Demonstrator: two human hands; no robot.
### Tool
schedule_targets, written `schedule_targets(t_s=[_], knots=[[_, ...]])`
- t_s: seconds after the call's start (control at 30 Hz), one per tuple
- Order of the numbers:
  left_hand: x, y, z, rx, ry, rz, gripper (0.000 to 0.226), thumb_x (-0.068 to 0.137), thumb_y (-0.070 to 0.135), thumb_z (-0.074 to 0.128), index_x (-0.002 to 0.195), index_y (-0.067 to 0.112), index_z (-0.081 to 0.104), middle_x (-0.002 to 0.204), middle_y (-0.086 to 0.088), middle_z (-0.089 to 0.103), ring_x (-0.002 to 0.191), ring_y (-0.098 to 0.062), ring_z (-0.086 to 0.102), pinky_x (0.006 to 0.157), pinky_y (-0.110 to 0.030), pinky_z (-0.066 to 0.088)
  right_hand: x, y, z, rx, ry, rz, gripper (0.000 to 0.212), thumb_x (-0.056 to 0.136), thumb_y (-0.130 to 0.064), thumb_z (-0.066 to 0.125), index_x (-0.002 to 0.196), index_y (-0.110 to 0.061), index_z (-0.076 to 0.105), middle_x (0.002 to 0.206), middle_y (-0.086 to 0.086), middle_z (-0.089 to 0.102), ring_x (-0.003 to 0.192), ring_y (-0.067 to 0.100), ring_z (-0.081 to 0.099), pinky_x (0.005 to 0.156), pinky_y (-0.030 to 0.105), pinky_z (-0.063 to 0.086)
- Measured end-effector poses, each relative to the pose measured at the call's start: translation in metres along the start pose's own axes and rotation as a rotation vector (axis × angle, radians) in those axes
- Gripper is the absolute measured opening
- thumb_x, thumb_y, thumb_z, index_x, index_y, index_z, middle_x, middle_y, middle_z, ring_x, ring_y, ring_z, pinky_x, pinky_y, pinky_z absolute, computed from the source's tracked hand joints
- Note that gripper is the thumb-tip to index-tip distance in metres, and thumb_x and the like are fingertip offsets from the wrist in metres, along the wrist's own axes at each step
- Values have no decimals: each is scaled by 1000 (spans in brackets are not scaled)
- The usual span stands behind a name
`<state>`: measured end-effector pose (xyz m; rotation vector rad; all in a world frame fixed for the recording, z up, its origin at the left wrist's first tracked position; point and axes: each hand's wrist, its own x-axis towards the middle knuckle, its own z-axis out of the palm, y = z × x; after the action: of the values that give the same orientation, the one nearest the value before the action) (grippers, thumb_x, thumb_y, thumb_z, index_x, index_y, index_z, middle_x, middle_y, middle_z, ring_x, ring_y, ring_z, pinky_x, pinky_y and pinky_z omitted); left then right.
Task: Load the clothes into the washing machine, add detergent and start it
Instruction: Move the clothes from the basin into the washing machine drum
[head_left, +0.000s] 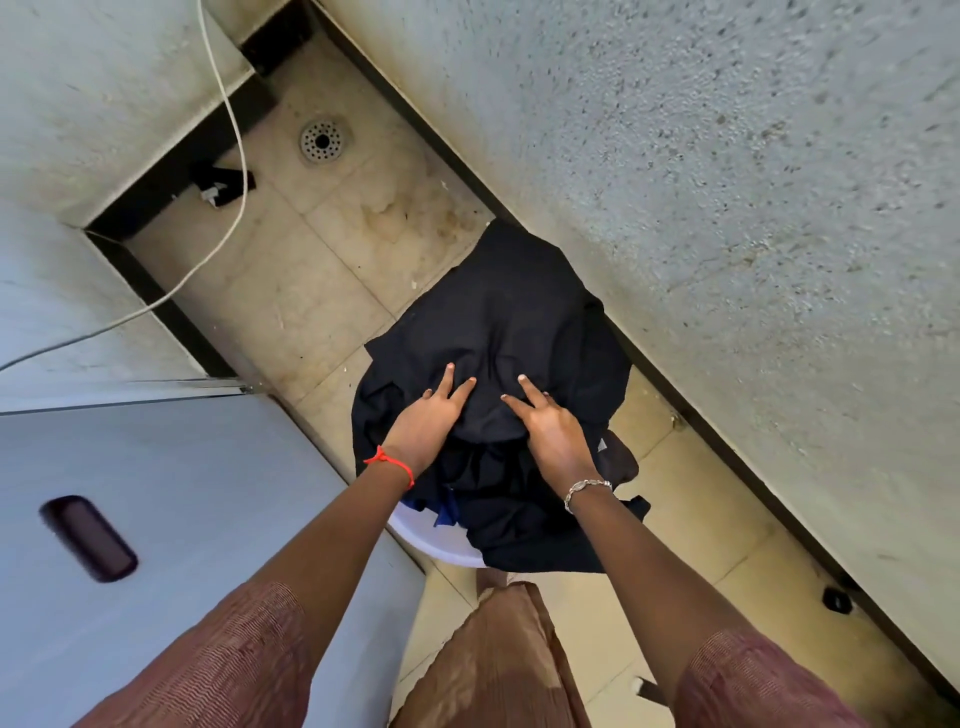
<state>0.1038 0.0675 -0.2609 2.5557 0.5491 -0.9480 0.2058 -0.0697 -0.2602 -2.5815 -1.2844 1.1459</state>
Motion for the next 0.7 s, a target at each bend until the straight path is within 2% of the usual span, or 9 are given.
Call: schedule_targets(t_s=[0.1, 0.23, 0.33, 0.4, 0.47, 0.53, 0.63, 0.67, 0.7], knots=[[-10, 7, -24, -37, 15, -2, 70, 89, -12, 37, 149, 16, 16, 158, -10, 8, 121, -34, 49, 95, -36, 42, -9, -4, -18, 116, 98, 17, 56, 85, 13, 42, 135, -12, 45, 151, 9, 30, 123, 32, 49, 100, 37, 42], [-30, 16, -47, -261, 83, -41, 68, 81, -14, 39, 142, 16, 37, 153, -8, 29, 127, -34, 45, 106, -37, 36, -29, -10, -43, 333, 292, 24, 52, 73, 21, 45, 116, -3, 62, 132, 13, 54, 111, 32, 59, 100, 36, 45], [-50, 22, -70, -479, 235, -82, 65, 73, -16, 41, 131, 12, 53, 139, -13, 49, 124, -34, 48, 106, -39, 37, -47, -18, -69, 471, 398, 21, 51, 68, 25, 45, 109, 2, 65, 122, 16, 61, 110, 30, 59, 100, 23, 39], [-67, 30, -93, -601, 359, -94, 62, 69, -17, 40, 121, 6, 61, 126, -17, 60, 118, -31, 54, 102, -35, 42, -58, -25, -91, 548, 426, 5, 54, 65, 27, 42, 107, 4, 65, 118, 18, 62, 110, 29, 59, 97, 11, 33], [-90, 40, -124, -750, 475, -100, 55, 66, -20, 39, 109, -2, 67, 109, -18, 68, 102, -23, 62, 89, -28, 47, -73, -34, -116, 624, 437, -30, 59, 63, 27, 40, 112, 2, 64, 117, 17, 63, 111, 28, 59, 94, 5, 30], [-111, 49, -153, -916, 561, -81, 50, 64, -22, 40, 100, -5, 69, 96, -16, 71, 89, -16, 62, 81, -33, 51, -85, -43, -139, 698, 407, -60, 74, 66, 25, 42, 129, -12, 52, 122, 9, 58, 114, 17, 54, 93, 4, 31], [-135, 64, -183, -1094, 560, -34, 37, 68, -20, 42, 89, -6, 70, 84, -10, 69, 82, -17, 61, 73, -35, 51, -94, -60, -165, 734, 350, -184, 102, 69, 23, 51, 143, -41, 19, 145, 1, 35, 134, 10, 33, 97, 0, 24], [-141, 69, -188, -1137, 540, -22, 33, 69, -17, 43, 84, -4, 69, 80, -11, 68, 81, -19, 61, 70, -34, 49, -97, -66, -173, 740, 343, -235, 106, 68, 23, 54, 143, -44, 18, 150, 2, 30, 139, 12, 27, 98, -2, 23], [-149, 73, -194, -1169, 514, -16, 31, 70, -16, 43, 82, -2, 68, 79, -12, 68, 81, -21, 62, 69, -35, 49, -99, -70, -181, 751, 342, -272, 103, 67, 23, 55, 141, -41, 24, 150, 4, 32, 139, 12, 29, 100, -2, 24]])
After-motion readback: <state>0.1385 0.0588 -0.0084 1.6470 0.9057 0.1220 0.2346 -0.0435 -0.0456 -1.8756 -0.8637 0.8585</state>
